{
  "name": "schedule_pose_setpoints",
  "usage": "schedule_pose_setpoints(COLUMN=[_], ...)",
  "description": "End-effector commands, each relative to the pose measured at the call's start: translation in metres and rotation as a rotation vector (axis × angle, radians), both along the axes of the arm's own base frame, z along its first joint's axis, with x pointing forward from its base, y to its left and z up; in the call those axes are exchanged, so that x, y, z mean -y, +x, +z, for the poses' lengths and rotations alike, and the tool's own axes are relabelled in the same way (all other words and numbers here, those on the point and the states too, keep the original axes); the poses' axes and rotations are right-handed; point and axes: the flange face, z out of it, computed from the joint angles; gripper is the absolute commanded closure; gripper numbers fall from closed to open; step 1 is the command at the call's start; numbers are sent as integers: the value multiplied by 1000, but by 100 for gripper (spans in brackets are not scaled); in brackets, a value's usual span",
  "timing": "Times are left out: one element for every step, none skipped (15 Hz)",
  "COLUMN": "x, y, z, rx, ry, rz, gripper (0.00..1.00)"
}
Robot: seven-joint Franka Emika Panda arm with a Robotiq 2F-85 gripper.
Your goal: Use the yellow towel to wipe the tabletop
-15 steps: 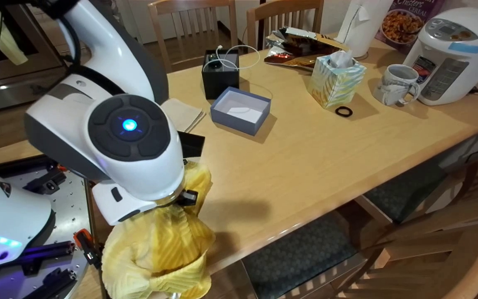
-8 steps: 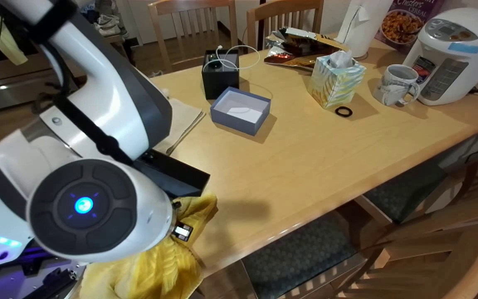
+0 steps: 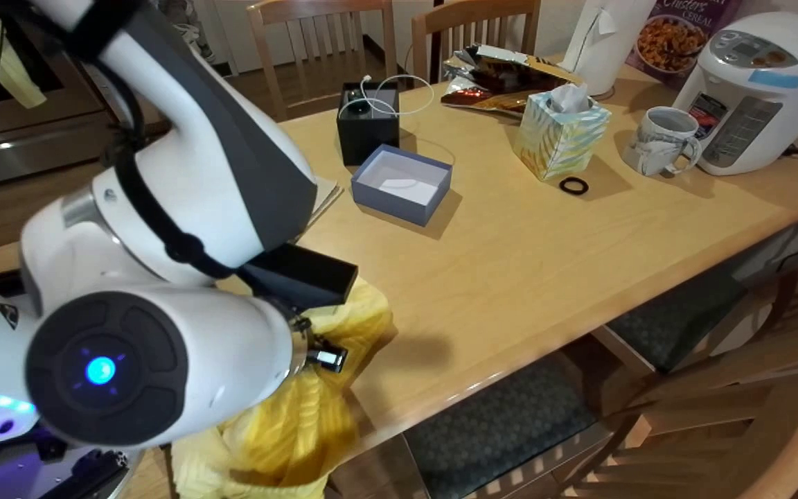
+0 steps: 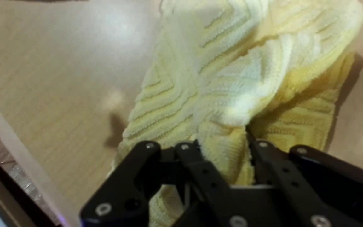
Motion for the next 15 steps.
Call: schedule_pose_setpoints(x=[-66,-86,-107,-128,-144,-158,-166,-173,-176,-176,-175,-174,-169,-164,-157], y=[64,81,99,115,126,135,139,142,142,141,139,136,131,127,122], z=[1,2,1,0,-3,-5,-9,-13,-18,-22,-25,-29,-31,-32,-32], rx=[125,155,182,206,225,242,248,254,262,269,277,282,257,242,201], ry=[13,24,38,54,66,76,87,106,127,146,161,178,189,200,192], rz=[156,203,254,307,364,421,480,537,586,637,686,736,768,789,788], gripper=[93,93,93,94,93,93,93,93,93,93,93,93,93,93,93])
